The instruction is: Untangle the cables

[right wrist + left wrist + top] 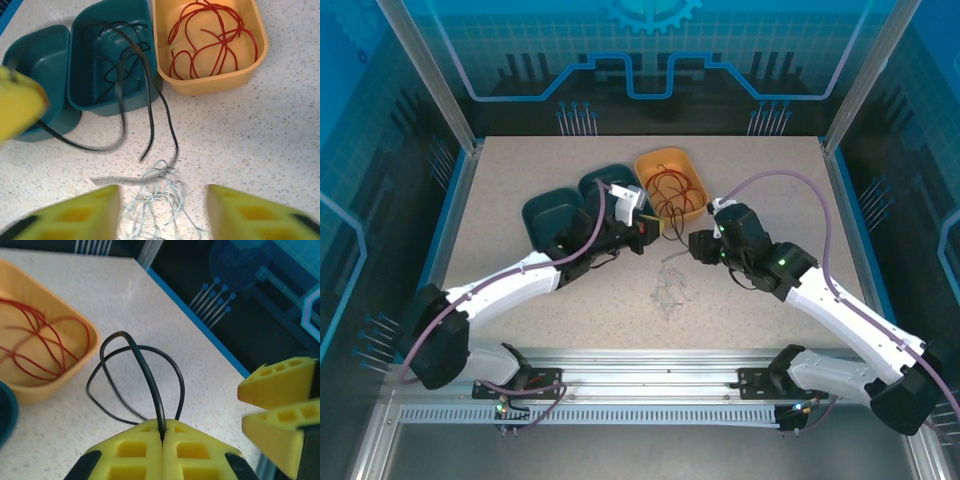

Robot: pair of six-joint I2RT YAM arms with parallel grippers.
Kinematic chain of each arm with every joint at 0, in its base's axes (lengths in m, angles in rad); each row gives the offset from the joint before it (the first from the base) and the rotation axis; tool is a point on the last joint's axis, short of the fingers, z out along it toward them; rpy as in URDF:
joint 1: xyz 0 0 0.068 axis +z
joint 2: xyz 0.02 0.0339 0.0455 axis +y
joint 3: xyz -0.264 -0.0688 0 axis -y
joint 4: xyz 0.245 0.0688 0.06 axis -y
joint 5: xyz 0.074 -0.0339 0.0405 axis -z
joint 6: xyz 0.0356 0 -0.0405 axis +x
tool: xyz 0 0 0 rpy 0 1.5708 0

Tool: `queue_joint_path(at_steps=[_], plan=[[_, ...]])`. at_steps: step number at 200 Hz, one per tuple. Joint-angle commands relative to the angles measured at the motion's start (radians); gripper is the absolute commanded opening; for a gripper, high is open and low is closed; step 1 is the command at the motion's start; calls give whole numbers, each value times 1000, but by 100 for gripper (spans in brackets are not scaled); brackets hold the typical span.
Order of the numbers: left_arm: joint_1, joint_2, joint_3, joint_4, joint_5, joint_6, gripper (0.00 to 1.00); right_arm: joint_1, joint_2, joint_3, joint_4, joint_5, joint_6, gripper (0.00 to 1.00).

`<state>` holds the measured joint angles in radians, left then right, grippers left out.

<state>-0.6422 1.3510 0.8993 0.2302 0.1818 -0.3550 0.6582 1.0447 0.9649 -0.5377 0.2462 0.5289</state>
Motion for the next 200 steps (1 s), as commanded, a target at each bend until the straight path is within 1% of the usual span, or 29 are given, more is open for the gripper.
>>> queue_joint_path(at_steps=[1, 5, 24, 39, 52, 84, 130, 200], plan=[[22, -50, 41, -62, -57, 85, 0, -33, -45, -35, 56, -46, 0, 59], [23, -55, 46, -69, -64, 93, 0, -37, -48, -39, 55, -47, 3, 63], [40, -80, 67, -95, -77, 123, 0, -53, -73, -54, 52, -42, 7, 70], [58, -92, 91, -120, -78, 139, 0, -61, -86, -65, 49, -37, 14, 82], [75, -96, 113, -144, -90, 153, 0, -67, -99, -76, 55, -40, 19, 100], [132, -88, 124, -127, -91, 163, 0, -84, -118, -80, 70, -53, 29, 100], [216, -8, 146, -82, -70, 147, 0, -92, -105, -80, 67, -66, 29, 100], [262, 116, 181, -40, -73, 154, 0, -98, -73, -80, 73, -84, 27, 100]])
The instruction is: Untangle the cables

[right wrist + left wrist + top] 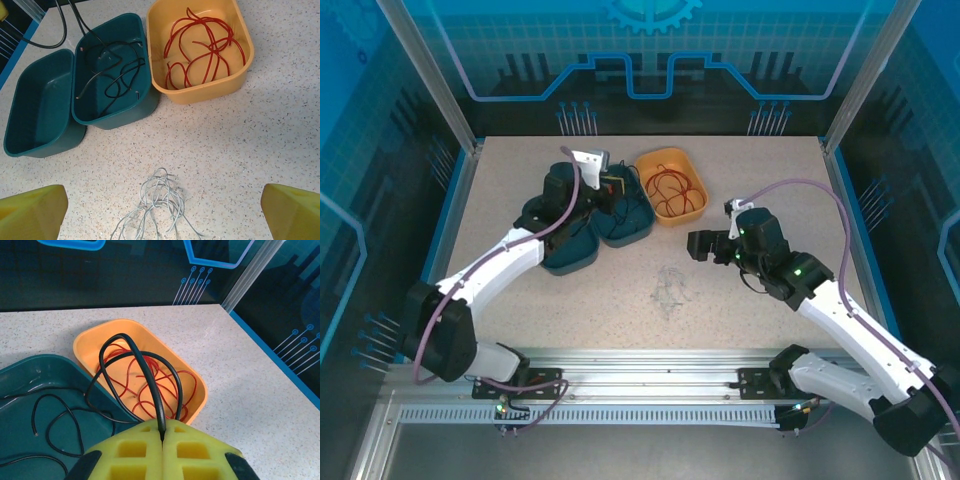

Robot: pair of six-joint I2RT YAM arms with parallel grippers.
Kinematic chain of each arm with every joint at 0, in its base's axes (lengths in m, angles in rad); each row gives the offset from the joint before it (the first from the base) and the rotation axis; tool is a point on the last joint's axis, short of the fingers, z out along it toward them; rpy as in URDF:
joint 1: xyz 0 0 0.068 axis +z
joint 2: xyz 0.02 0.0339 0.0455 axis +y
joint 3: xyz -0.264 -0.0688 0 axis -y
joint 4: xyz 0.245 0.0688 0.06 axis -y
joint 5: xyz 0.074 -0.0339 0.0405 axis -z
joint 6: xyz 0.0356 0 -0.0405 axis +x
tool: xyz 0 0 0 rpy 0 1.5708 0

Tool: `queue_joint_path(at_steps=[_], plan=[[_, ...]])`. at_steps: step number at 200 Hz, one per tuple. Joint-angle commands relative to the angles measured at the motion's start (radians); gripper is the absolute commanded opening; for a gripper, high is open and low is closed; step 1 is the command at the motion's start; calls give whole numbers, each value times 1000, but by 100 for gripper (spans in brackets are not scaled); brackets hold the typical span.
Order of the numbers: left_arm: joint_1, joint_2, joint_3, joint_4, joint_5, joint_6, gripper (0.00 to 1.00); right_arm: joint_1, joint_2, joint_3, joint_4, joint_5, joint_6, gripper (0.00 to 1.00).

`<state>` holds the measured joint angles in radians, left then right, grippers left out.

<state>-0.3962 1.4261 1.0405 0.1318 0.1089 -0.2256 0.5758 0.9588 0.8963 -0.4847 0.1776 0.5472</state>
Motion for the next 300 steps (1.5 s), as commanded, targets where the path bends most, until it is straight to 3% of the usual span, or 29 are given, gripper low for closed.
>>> queue_joint_path(at_steps=[1, 44, 139, 206, 262, 300], plan=[[17, 42, 39, 61, 0, 24, 0, -16, 14, -11, 20, -17, 9, 100], [46, 142, 58, 75, 53, -17, 0, -19, 32, -9, 23, -28, 8, 100], [98, 235, 29, 22, 60, 10, 3, -24, 45, -10, 41, -41, -4, 100], [114, 255, 30, -47, -25, 47, 7, -42, 48, -11, 18, -17, 31, 100], [114, 309, 68, -141, -98, 49, 13, -50, -19, -71, 42, 53, 70, 100], [114, 332, 91, -165, -121, 45, 30, -57, 4, -51, -6, 60, 86, 100]])
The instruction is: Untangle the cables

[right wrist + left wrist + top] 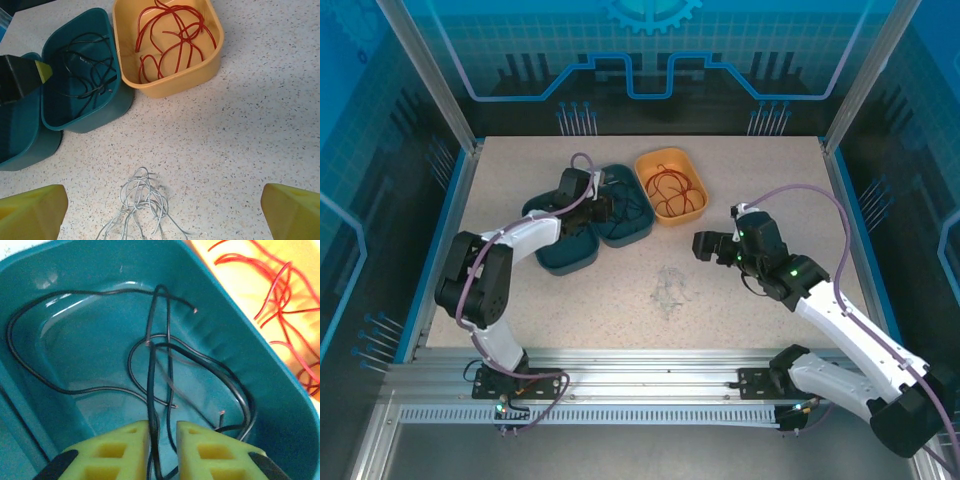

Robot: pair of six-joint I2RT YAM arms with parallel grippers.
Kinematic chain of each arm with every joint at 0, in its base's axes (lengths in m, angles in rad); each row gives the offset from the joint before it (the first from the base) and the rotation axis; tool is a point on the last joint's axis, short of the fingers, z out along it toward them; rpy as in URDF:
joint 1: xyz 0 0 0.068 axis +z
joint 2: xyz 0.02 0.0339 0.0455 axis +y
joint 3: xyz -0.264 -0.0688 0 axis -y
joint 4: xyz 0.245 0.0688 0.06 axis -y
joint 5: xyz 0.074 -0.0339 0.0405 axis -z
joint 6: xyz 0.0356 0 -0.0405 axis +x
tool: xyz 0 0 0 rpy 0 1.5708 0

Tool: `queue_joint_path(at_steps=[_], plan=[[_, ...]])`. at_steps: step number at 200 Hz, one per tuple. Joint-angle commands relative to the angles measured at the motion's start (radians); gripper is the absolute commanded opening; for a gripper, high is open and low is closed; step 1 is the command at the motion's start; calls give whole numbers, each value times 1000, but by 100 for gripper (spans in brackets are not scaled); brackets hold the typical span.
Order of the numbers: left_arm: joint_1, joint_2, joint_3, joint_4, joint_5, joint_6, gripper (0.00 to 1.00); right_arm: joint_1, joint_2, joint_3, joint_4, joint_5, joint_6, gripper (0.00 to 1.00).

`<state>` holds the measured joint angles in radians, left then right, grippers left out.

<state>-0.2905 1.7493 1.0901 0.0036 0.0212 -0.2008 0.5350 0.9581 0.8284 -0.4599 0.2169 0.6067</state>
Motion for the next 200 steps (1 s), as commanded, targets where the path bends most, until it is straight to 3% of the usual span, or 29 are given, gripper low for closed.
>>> queue_joint_path(at_steps=[1, 42, 102, 148, 165, 200], plan=[[8, 9, 42, -37, -34, 20, 30, -16, 6, 18, -33, 21, 27, 100], [8, -27, 43, -33, -30, 13, 49, -17, 51, 45, -72, -21, 27, 100], [3, -176, 13, -40, -6, -30, 62, -17, 65, 75, -110, -14, 32, 100], [-96, -298, -21, -85, -46, -60, 80, -11, 68, 77, -193, 30, 58, 100], [-147, -329, -48, -100, -68, -85, 99, 5, 76, 72, -224, 38, 77, 96], [-211, -430, -180, -32, -131, -184, 99, 139, 118, 76, -284, 86, 98, 83]])
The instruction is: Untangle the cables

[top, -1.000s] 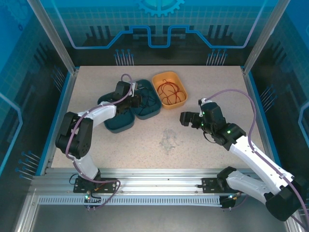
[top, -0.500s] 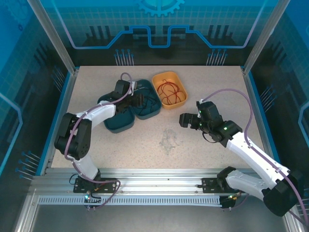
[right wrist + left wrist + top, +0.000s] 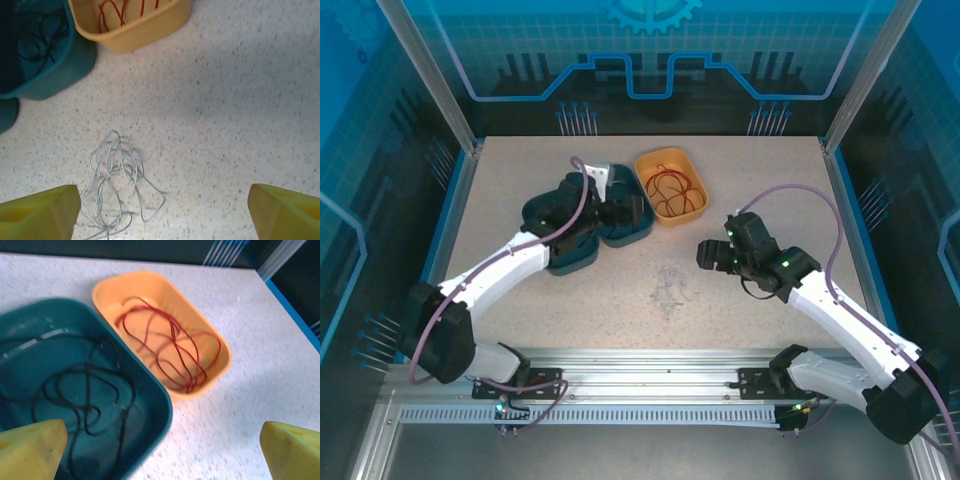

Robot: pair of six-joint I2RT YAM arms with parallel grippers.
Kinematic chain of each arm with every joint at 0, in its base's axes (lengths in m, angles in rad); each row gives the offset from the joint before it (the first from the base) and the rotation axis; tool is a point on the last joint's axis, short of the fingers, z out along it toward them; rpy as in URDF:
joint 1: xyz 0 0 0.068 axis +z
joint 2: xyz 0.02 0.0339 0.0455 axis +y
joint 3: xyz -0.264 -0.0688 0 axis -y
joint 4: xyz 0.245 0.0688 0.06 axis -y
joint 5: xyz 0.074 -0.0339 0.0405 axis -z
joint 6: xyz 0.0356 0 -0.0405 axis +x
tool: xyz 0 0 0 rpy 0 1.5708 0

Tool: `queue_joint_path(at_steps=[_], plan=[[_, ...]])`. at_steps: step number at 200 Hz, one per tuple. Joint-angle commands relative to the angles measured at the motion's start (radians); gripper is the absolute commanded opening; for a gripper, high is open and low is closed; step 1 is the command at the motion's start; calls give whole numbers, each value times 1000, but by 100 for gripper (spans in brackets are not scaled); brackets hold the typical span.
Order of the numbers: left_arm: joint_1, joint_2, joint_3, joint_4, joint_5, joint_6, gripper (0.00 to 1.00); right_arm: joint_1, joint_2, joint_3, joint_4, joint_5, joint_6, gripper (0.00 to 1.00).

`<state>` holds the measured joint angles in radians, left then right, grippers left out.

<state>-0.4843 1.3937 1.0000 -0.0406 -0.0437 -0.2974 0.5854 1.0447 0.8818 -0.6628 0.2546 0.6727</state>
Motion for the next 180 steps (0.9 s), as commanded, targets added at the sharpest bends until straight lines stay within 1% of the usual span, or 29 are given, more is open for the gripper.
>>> queue_joint_path(at_steps=[1, 12, 25, 57, 68, 76, 91, 109, 151, 180], plan=[[-17, -78, -92, 14, -67, -95, 99, 94, 33, 24, -83, 50, 32, 82], [-17, -118, -140, 41, -85, -133, 99, 152, 59, 29, -98, 65, 37, 80], [-18, -163, -184, 66, -105, -145, 99, 218, 101, 35, -105, 73, 36, 77], [-13, -219, -199, 35, -217, -110, 99, 361, 229, 88, -103, 81, -3, 76], [-10, -221, -188, 17, -233, -96, 99, 386, 269, 113, -103, 78, -19, 75], [-7, -220, -182, 17, -234, -87, 99, 402, 304, 133, -99, 71, -34, 72], [-1, -218, -177, 17, -236, -85, 99, 423, 361, 171, -95, 58, -62, 64], [8, -217, -178, 22, -242, -94, 99, 440, 423, 210, -103, 61, -88, 60], [25, -226, -194, 29, -247, -115, 99, 456, 537, 270, -121, 43, -130, 44], [34, -229, -206, 26, -247, -131, 99, 465, 592, 301, -118, 15, -148, 37]])
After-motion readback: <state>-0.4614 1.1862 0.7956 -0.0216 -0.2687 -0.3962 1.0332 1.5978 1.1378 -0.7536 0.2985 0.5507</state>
